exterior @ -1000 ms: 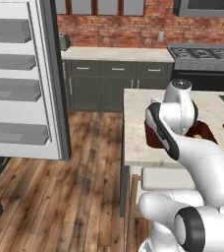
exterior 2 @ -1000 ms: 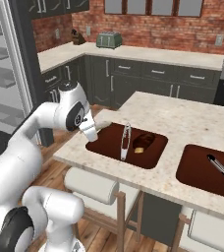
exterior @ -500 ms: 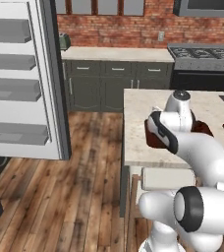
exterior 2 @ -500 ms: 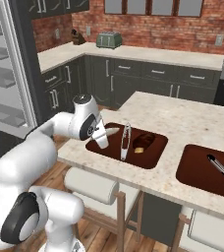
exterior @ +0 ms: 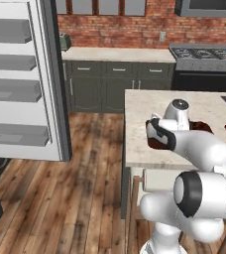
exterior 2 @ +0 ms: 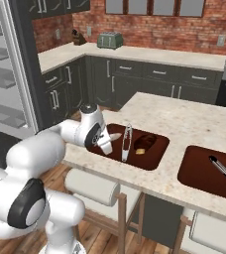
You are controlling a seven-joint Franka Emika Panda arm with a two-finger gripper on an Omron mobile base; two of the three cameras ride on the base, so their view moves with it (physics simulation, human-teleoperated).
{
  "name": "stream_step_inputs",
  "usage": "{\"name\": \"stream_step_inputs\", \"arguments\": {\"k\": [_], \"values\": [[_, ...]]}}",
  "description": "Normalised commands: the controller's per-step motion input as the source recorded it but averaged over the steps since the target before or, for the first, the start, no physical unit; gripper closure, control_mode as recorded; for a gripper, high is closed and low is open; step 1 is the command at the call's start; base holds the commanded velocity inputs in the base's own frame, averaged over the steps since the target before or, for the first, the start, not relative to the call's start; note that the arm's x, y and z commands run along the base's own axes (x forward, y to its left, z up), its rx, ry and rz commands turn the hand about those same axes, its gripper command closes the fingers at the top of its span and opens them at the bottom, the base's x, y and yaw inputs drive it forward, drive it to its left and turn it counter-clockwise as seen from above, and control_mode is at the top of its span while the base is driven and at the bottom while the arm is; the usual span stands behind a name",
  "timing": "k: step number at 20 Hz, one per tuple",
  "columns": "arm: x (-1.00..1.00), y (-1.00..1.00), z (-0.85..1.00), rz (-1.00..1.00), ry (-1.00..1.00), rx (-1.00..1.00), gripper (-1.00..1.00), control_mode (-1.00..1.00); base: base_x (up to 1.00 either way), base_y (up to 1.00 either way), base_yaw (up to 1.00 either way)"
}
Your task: Gather the lemon and bell pepper from the fridge and place them on a tray on the dining counter. Then gather the fish and steak from the fridge and place them on the other tray.
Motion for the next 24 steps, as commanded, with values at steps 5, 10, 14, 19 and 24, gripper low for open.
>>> {"name": "stream_step_inputs", "arguments": {"k": [5,10,14,19,24], "values": [[0.17,-0.02,-0.30,0.03,0.00,0.01,-1.00,-1.00,0.00,0.00,0.00],[0.23,-0.02,-0.32,0.03,0.00,0.01,-1.00,-1.00,0.00,0.00,0.00],[0.06,-0.16,-0.06,0.02,-0.02,0.05,-1.00,-1.00,0.00,0.00,0.00],[-0.48,-0.03,0.20,0.00,-0.02,0.02,-1.00,-1.00,0.00,0.00,0.00],[-0.70,0.06,0.47,-0.02,0.00,0.00,-1.00,-1.00,0.00,0.00,0.00]]}}
